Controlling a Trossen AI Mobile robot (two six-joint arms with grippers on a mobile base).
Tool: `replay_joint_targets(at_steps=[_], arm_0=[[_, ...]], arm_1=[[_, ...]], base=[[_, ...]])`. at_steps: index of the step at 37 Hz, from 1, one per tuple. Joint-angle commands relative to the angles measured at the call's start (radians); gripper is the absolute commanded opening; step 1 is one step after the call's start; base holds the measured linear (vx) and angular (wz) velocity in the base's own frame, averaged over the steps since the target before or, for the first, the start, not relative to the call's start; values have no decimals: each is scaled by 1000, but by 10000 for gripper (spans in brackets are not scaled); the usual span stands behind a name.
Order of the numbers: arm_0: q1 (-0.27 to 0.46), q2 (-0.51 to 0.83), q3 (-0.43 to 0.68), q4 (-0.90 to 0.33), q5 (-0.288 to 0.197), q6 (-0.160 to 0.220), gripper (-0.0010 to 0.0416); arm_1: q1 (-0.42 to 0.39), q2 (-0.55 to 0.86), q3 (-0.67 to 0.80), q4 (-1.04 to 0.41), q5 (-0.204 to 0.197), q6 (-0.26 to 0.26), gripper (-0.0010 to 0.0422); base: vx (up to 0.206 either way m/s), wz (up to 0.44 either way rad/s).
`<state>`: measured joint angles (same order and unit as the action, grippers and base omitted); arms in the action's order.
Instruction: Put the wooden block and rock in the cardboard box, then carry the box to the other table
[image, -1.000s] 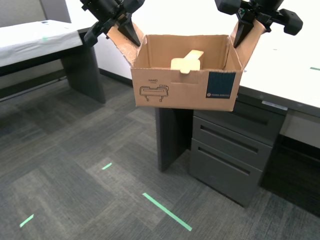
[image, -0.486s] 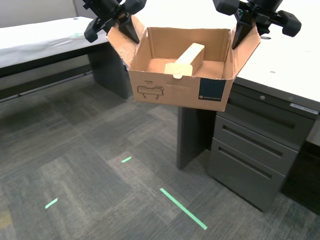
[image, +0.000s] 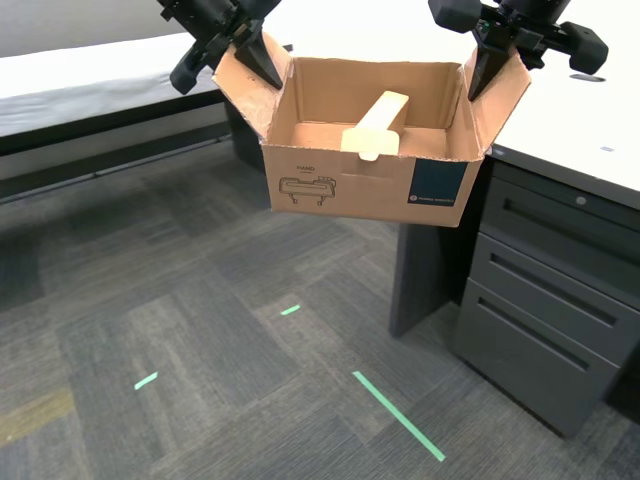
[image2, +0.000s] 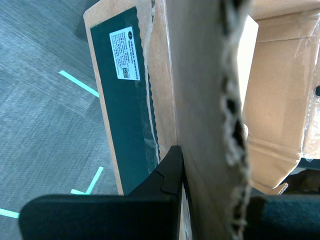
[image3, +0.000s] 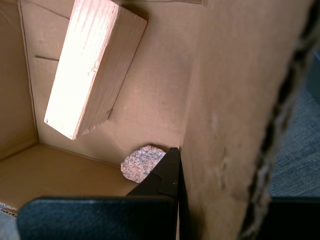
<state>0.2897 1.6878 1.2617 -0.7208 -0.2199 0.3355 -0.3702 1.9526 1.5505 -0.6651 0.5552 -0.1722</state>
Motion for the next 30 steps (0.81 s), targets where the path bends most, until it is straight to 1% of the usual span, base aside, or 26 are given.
replay_joint_targets(at_steps=[1, 5, 10, 16, 21, 24, 28, 30], arm_0=[[14, 0, 1, 1, 0, 8, -1], [31, -1, 1, 1, 0, 19, -1], [56, -1, 1, 0, 0, 21, -1], [77, -1, 1, 0, 0, 21, -1], [79, -1, 1, -17, 0, 24, -1], [79, -1, 1, -27, 0, 24, -1], [79, -1, 1, -27, 0, 24, -1], [79, 0, 1, -28, 0, 24, -1]], arm_1=[[0, -1, 2, -1, 13, 11, -1], [-1, -2, 2, -25, 22, 16, -1], [-2, -2, 2, -83, 21, 50, -1], [-2, -2, 2, -116, 21, 51, 0], [-2, -2, 2, -119, 21, 51, -1], [-2, -2, 2, -119, 18, 51, -1], [-2, -2, 2, -119, -6, 51, -1], [-2, -2, 2, -121, -7, 51, 0]], base=[[-11, 192], [-7, 190], [-1, 181], [0, 164], [0, 149], [8, 143], [35, 117], [65, 92]])
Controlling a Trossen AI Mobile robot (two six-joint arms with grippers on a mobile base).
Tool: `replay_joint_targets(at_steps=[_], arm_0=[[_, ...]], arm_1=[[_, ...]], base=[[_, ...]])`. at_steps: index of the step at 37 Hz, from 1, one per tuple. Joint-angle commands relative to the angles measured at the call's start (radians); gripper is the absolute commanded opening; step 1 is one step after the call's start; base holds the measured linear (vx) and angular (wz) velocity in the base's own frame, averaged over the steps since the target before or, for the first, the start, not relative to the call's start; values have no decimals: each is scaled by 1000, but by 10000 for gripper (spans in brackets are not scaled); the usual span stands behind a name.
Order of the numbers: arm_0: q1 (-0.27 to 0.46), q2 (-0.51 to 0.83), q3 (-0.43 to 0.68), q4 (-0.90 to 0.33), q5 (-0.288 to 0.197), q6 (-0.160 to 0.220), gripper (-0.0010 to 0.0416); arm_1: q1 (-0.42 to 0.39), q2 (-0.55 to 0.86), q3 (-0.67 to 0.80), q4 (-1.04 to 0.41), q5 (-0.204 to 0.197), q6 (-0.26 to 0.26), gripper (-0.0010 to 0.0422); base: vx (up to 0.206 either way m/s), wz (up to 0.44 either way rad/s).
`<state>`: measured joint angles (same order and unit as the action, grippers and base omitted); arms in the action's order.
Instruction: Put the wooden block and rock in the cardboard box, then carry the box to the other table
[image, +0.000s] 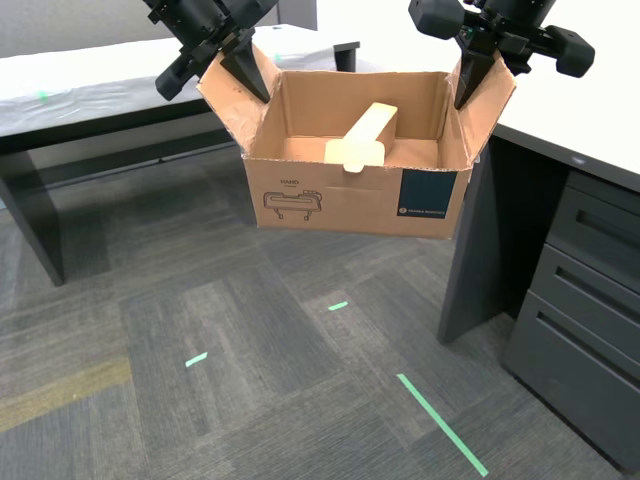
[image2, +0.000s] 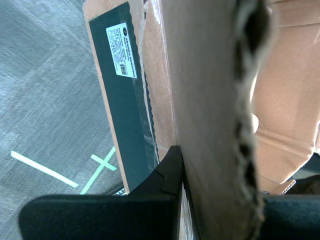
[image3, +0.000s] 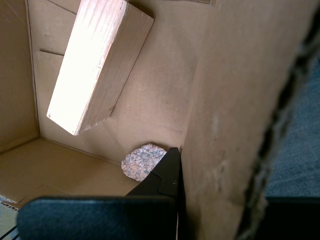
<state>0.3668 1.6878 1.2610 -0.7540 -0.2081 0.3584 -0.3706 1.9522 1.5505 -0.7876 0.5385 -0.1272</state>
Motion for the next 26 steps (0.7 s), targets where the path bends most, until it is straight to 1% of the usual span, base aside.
replay_joint_targets(at_steps=[1, 8, 13, 16, 18, 21, 26], arm_0=[[2, 0, 1, 4, -12, 1, -1], [7, 0, 0, -15, -12, -2, -1], [14, -1, 0, -17, -12, 3, -1], [16, 0, 0, -15, -11, 18, -1], [16, -1, 0, -14, -2, 36, -1], [18, -1, 0, -14, 1, 61, -1], [19, 0, 0, -13, 2, 84, -1]], arm_1=[[-2, -2, 2, -1, 9, 6, -1], [-4, -2, 2, -29, 7, 7, 0], [-5, -2, 2, -34, 8, 34, 0], [-4, -2, 2, -19, 7, 58, -1], [-3, -2, 2, -14, 6, 77, 0], [-3, -2, 2, -15, -8, 107, -1], [-3, -2, 2, -11, -7, 108, 0]], base=[[78, 66], [103, 64], [132, 74], [141, 94], [148, 106], [149, 117], [149, 108]])
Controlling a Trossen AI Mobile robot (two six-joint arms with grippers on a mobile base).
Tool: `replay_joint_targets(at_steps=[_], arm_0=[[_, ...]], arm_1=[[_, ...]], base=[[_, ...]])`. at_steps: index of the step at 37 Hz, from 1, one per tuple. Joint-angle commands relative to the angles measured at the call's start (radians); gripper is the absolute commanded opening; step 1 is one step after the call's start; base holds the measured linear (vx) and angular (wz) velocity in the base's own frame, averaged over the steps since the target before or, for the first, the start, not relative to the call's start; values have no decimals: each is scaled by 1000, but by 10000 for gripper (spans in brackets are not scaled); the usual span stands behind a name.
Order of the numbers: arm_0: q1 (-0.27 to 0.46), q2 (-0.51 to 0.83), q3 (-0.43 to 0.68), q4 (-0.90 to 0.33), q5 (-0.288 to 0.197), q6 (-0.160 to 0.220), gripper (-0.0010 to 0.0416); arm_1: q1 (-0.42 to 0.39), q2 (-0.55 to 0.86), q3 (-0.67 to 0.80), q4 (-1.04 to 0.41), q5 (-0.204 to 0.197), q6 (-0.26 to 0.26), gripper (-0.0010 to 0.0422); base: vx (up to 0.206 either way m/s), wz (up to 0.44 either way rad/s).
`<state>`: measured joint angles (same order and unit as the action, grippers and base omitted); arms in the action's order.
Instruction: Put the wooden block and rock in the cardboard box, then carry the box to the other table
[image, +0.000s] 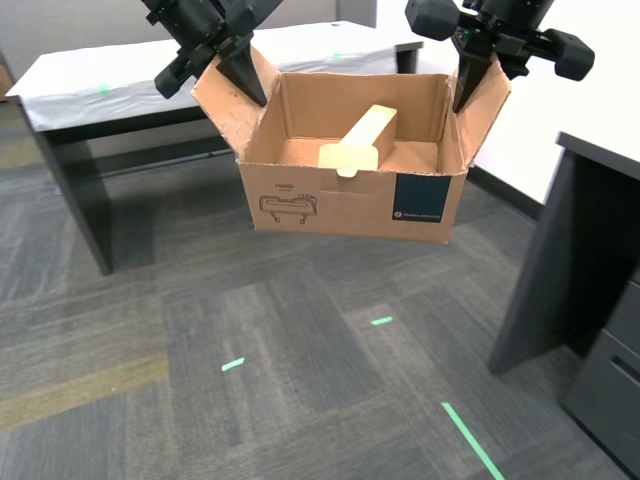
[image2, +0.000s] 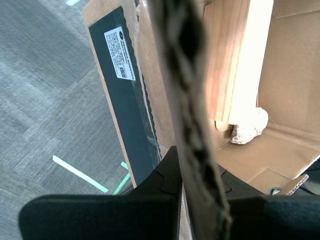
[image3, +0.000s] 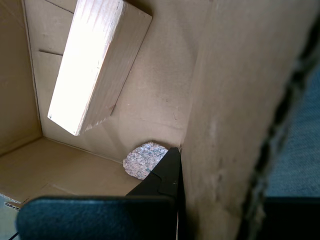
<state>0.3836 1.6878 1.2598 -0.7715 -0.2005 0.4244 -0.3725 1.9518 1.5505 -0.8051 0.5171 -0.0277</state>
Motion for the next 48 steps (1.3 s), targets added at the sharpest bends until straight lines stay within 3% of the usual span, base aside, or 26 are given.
replay_joint_targets(at_steps=[1, 7, 19, 27, 48], arm_0=[[3, 0, 1, 7, -5, 23, -1], [3, 0, 1, 14, -4, 20, -1], [3, 0, 1, 26, 13, 5, -1], [2, 0, 1, 31, 13, -14, -1], [3, 0, 1, 9, 13, -50, -1]], arm_1=[[-1, -2, 2, 7, 14, 9, 0], [-2, -2, 2, 16, 14, 4, -1], [-2, -2, 2, 46, 13, -54, -1], [-2, -2, 2, 48, -35, -63, -1], [-3, -2, 2, 68, -38, -61, -1]], base=[[151, 98], [154, 76], [153, 9], [141, -62], [158, -83]])
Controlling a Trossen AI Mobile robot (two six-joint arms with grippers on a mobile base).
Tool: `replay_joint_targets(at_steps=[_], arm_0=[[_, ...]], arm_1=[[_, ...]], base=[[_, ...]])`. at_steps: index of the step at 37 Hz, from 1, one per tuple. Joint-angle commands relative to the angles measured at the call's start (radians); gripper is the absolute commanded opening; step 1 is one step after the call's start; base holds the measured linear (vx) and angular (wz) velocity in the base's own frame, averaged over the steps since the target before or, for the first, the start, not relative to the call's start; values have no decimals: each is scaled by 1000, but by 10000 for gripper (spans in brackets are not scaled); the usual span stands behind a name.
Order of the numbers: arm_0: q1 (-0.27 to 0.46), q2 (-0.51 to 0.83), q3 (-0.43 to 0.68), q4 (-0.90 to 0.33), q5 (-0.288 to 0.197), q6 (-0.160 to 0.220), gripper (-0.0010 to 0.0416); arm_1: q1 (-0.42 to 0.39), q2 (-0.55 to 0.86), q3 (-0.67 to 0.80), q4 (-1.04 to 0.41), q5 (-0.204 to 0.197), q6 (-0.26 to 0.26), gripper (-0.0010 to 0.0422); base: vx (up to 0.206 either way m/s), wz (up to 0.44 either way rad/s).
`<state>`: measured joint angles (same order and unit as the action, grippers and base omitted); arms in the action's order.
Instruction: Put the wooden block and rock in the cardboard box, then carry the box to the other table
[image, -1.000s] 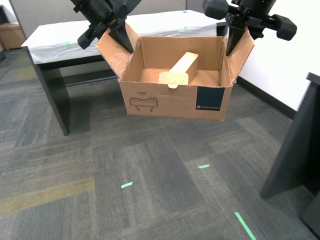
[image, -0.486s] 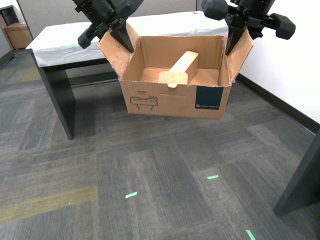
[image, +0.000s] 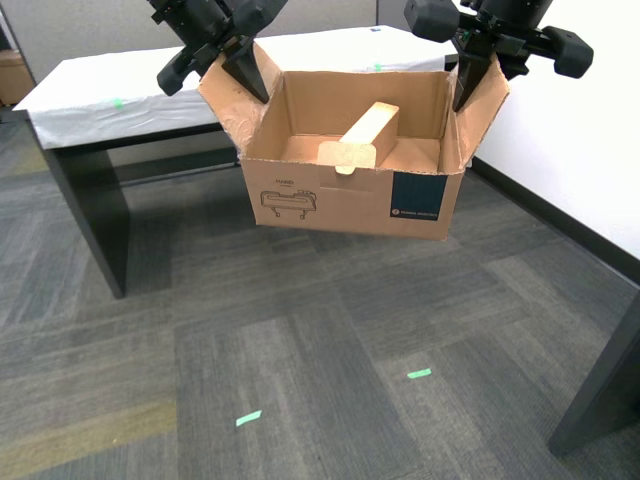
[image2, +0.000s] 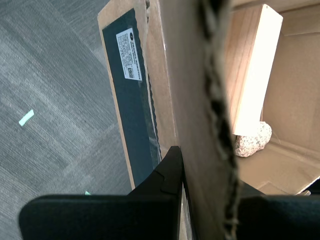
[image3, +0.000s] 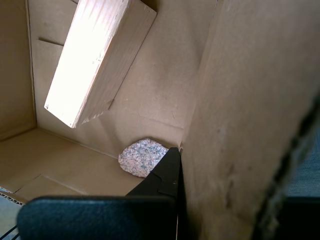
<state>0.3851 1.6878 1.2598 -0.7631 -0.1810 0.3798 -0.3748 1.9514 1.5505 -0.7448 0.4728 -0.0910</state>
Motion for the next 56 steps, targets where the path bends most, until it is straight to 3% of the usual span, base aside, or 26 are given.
replay_joint_targets(at_steps=[1, 11, 31, 39, 46, 56], arm_0=[[1, 0, 1, 1, -6, -6, -1], [2, 0, 1, -2, -6, -7, -1], [2, 0, 1, -9, -6, -33, -1], [2, 0, 1, -21, -6, -33, -1], [2, 0, 1, -32, -6, -67, -1], [2, 0, 1, -51, -8, -71, -1]], arm_1=[[-1, -2, 2, 9, 6, 2, -1], [-1, -2, 2, 10, 6, 0, -1], [-2, -2, 2, -3, 7, -67, -1], [-4, -2, 2, -6, 7, -66, -1], [-5, -2, 2, -12, 6, -68, -1], [-6, -2, 2, -20, 7, -68, -1]], base=[[161, -69], [166, -51], [175, -28], [181, -11], [200, 12], [214, 89]])
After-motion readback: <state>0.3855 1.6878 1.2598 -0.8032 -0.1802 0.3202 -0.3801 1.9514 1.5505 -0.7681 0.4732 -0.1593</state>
